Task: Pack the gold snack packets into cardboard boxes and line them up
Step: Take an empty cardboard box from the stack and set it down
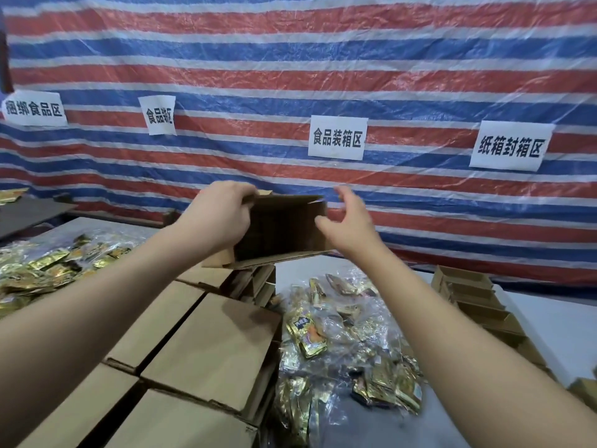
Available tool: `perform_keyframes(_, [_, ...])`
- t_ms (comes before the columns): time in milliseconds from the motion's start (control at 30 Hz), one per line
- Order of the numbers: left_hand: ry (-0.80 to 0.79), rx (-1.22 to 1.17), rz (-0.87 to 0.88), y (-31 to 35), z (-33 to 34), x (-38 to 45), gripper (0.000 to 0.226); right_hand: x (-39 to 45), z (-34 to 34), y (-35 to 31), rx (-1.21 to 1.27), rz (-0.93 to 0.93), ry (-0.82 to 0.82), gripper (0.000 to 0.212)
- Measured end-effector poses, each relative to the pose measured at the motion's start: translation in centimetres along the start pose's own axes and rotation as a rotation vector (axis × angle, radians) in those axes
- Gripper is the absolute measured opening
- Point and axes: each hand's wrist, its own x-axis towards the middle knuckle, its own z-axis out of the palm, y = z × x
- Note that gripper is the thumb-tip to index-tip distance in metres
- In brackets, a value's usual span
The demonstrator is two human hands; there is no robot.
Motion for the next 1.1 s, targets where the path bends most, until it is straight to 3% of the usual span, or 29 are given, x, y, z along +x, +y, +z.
perform_keyframes(133, [-0.039,-0.157,0.13,5.6,-0.9,0.5,0.028,0.2,-6.9,-1.3,-0.195,-0.106,0.068,0.061])
perform_keyframes(300, [-0.173,-0.268,0.188,11.9,2.9,1.8,0.027,-2.3,-15.5,1.4,-0.452,-0.065,0.054,0.007])
perform_keyframes(500, [-0.473,-0.502,0.045,18.5,12.6,-0.8,0.015,-8.7,-20.3,11.0,-0.597,0.129,-0.018,0.018])
perform_keyframes(567, [-0.54,-0.502,0.005,19.8,16.8,-3.0,0.007,-11.5,-20.3,15.0,-0.604,0.203,-0.041,0.018])
perform_keyframes(733, [-0.663,-0.47,-0.117,19.7,26.1,-11.3,0.025,-19.0,-17.2,24.2,-0.585,0.365,-0.168,0.016])
perform_keyframes(867, [-0.795,-0.429,-0.237,17.5,31.2,-17.8,0.021,-24.8,-13.2,29.9,-0.549,0.453,-0.279,0.012])
perform_keyframes(1100, [-0.806,-0.414,-0.338,14.5,36.4,-24.4,0.013,-29.5,-8.7,34.8,-0.503,0.495,-0.362,0.012])
